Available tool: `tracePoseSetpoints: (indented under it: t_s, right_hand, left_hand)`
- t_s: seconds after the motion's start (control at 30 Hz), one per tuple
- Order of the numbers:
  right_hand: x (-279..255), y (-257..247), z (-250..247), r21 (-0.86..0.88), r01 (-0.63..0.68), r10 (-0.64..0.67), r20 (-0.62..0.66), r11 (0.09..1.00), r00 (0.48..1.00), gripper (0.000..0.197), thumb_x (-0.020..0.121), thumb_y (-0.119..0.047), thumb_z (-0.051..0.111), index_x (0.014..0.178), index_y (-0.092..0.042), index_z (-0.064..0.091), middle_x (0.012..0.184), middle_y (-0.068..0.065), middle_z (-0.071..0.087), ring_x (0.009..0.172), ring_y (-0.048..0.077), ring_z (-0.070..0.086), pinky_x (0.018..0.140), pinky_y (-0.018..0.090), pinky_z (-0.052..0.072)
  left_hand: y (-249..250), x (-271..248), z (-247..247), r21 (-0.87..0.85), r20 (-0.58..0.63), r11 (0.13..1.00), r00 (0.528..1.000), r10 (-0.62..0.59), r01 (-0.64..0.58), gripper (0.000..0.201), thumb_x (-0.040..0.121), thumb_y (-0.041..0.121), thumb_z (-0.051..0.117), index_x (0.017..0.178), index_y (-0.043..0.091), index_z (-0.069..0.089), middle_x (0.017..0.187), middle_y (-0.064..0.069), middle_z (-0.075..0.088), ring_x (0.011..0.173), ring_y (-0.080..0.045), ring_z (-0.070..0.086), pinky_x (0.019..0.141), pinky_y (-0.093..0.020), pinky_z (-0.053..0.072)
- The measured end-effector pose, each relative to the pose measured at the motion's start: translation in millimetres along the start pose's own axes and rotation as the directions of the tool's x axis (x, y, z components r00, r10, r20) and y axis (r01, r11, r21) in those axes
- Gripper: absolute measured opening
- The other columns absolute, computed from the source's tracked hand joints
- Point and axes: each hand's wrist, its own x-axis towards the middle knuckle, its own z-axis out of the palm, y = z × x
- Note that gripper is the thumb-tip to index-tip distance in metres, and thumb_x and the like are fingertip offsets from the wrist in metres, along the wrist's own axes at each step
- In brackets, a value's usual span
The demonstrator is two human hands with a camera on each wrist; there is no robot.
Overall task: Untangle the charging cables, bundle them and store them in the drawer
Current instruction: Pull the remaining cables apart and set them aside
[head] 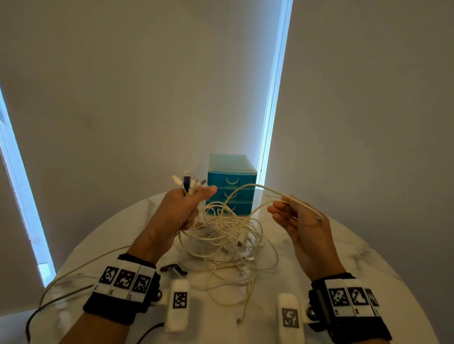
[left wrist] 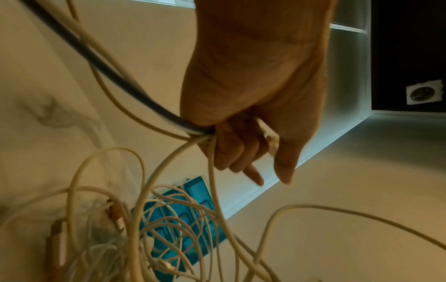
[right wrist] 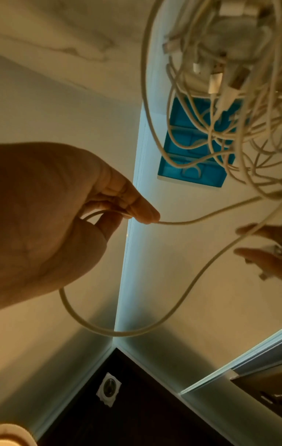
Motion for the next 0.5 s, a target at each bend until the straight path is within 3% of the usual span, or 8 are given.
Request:
tracePoseSetpoints:
  t_s: [0.03,0.1,0.17,0.27,0.37,0.5]
  right_hand:
    - [0.2,-0.2,-0.3,0.026,-0.007,0.007,0.022,1.0,1.0,0.031,0.111,-0.02,0.058,0.119,0.006,0.071,0.102,0.021,0.081,0.096,0.032,0.081,0.076,0.027,0.065]
    - [-0.7,-1.0,-0.2,0.082,-0.018,0.014,0.054,0.996,0.998,0.029,0.111,-0.021,0.058,0.118,0.004,0.071,0.104,0.021,0.081,0.1,0.033,0.08,0.078,0.027,0.065]
    - [-2.0,-1.9,-0.7,0.131,-0.027,0.016,0.084,0.991,0.996,0.023,0.109,-0.019,0.061,0.113,0.0,0.073,0.105,0.02,0.08,0.102,0.031,0.079,0.079,0.027,0.064]
    - [-6.0,-1.9,3.9,0.137,-0.057,0.029,0.2,0.989,0.979,0.014,0.1,-0.011,0.069,0.111,-0.006,0.076,0.106,0.015,0.078,0.1,0.025,0.075,0.086,0.032,0.063]
    - [-12.2,4.0,13.6,0.006,-0.035,0.031,0.331,0.999,0.943,0.016,0.083,-0.006,0.077,0.098,-0.012,0.078,0.1,0.012,0.078,0.095,0.024,0.075,0.09,0.038,0.061]
    - [-15.0,17.9,21.5,-0.215,-0.028,0.115,0.406,0.976,0.907,0.043,0.081,0.006,0.083,0.119,0.001,0.065,0.115,0.018,0.079,0.109,0.037,0.077,0.092,0.044,0.064]
  left_hand:
    - [-0.9,-3.1,0.9,0.06,0.065,0.998,0.998,-0.016,0.012,0.022,0.092,0.044,0.081,0.081,0.026,0.075,0.06,0.003,0.028,0.05,-0.013,0.021,0.046,-0.026,0.018]
    - [-6.0,-6.0,2.3,0.161,0.166,0.987,0.985,-0.037,0.01,0.034,0.091,0.051,0.081,0.095,0.018,0.079,0.059,0.003,0.031,0.051,-0.014,0.023,0.047,-0.027,0.021]
    - [-6.5,-7.7,5.5,0.178,0.189,0.984,0.982,-0.01,-0.024,0.042,0.091,0.054,0.079,0.102,0.014,0.081,0.058,0.003,0.033,0.052,-0.013,0.025,0.047,-0.027,0.023]
    - [-5.9,-4.5,6.6,0.059,0.119,0.998,0.993,0.025,-0.033,0.042,0.088,0.052,0.08,0.101,0.013,0.081,0.06,0.003,0.028,0.052,-0.013,0.022,0.046,-0.026,0.021]
    - [-3.7,-2.1,5.4,-0.042,0.066,0.998,0.997,0.046,-0.044,0.042,0.084,0.053,0.08,0.101,0.015,0.081,0.064,0.001,0.026,0.052,-0.013,0.02,0.045,-0.025,0.02]
    - [-1.5,-2.9,5.6,-0.101,0.033,0.994,0.998,0.054,-0.051,0.043,0.091,0.049,0.077,0.109,0.01,0.076,0.063,0.001,0.026,0.052,-0.014,0.02,0.047,-0.027,0.018]
